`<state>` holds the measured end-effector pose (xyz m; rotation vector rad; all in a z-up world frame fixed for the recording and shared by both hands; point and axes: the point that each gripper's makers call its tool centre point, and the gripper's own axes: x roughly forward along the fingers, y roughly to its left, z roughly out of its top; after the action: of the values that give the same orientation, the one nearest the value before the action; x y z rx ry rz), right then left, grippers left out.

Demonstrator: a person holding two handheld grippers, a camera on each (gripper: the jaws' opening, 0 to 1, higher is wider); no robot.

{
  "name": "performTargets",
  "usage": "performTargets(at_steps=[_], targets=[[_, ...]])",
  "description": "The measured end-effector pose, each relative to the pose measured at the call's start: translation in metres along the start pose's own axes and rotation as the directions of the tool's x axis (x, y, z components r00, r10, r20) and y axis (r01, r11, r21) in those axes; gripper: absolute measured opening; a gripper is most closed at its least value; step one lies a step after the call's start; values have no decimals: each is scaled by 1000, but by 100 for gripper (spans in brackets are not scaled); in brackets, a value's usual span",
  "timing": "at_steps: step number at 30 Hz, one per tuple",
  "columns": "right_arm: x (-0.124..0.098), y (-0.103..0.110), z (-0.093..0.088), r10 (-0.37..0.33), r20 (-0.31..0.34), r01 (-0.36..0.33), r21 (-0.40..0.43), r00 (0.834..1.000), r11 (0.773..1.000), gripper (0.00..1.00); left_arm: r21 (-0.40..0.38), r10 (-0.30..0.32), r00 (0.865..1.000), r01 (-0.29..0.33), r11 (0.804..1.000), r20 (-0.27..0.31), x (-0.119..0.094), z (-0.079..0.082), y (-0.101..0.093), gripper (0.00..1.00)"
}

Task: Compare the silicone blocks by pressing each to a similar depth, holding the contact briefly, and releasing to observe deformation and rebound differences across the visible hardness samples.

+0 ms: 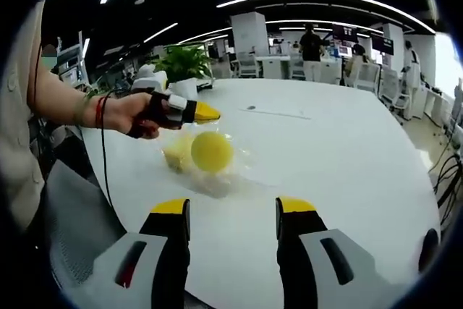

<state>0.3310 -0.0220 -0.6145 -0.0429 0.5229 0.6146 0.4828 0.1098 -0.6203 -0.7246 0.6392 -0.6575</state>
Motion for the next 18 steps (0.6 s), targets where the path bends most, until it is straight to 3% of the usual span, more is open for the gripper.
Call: performTargets(at_steps=[7,10,18], targets=[[3,12,20,21,23,-20,-46,1000,999,43,84,2,1000,-4,996,20,-25,13,-7,0],[7,20,30,37,32,-35,-73,999,997,44,153,6,1000,-9,988,23,-40,20,-11,0],[18,38,51,80,55,-72,-133,995,989,44,228,-9,999,0,974,37,-71,37,-26,0]])
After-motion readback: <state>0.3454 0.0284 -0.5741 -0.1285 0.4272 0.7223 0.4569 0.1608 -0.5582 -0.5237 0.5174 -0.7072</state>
